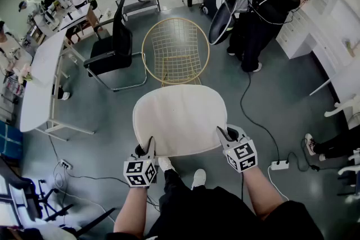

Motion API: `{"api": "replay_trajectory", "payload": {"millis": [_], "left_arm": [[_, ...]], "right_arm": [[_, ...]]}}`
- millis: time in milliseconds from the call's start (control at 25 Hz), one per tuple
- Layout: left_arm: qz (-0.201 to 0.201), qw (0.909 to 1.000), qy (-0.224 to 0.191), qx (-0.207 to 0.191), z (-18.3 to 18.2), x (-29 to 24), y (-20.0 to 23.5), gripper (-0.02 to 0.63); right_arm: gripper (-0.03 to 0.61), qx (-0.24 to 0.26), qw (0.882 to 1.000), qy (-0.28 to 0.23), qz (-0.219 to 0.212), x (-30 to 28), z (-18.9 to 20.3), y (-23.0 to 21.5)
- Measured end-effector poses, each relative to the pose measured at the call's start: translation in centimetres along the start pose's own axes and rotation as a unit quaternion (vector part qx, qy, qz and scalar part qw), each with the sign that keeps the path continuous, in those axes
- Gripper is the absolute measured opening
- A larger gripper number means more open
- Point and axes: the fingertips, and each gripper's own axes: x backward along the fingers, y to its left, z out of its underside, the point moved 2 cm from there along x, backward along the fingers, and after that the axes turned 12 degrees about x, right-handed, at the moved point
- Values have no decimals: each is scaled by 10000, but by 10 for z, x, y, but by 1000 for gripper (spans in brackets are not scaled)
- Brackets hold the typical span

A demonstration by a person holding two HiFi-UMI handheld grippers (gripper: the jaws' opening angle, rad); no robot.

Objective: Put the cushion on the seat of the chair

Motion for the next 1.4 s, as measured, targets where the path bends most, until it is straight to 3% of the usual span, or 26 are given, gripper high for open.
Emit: {"api": "replay_trajectory", "payload": {"millis": [760,1400], "left_arm": [[-11,10000,-22,9,-11,-11,16,78],[82,9999,25,-65,-56,-38,70,81]], "right_arm": [[58,-148,9998,-86,-82,-19,-4,1],[57,-253,9997,-35,-13,-79,-42,7]]}}
